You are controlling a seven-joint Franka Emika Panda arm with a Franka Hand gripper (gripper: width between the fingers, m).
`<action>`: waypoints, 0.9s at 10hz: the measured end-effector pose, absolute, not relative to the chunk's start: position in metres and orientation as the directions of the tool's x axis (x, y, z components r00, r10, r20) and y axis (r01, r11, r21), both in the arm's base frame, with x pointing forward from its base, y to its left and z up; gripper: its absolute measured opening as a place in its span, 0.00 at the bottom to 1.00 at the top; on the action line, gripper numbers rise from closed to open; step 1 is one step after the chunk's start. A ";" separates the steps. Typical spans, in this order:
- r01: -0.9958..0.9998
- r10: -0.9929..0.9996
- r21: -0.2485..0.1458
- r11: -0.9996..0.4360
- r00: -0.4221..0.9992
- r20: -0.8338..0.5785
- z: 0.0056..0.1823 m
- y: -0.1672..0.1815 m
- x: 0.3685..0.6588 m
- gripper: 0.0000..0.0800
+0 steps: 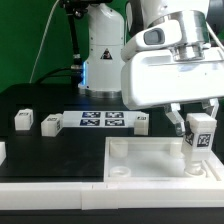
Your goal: Assemble one leg
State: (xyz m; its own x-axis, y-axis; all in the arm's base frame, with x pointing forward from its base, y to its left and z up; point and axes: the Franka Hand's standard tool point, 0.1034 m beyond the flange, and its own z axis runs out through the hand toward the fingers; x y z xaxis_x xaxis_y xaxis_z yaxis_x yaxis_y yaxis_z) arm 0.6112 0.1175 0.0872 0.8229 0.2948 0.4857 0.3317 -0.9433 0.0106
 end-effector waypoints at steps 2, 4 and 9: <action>0.335 0.298 0.013 -0.942 0.821 0.487 0.079 0.117 0.609 0.37; 0.332 0.294 0.014 -0.943 0.816 0.498 0.073 0.118 0.609 0.37; 0.331 0.293 0.029 -0.943 0.789 0.540 0.073 0.116 0.613 0.37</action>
Offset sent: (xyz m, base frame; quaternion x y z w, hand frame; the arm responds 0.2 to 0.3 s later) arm -0.0008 0.0023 -0.0147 -0.0048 0.0190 -0.0012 0.9998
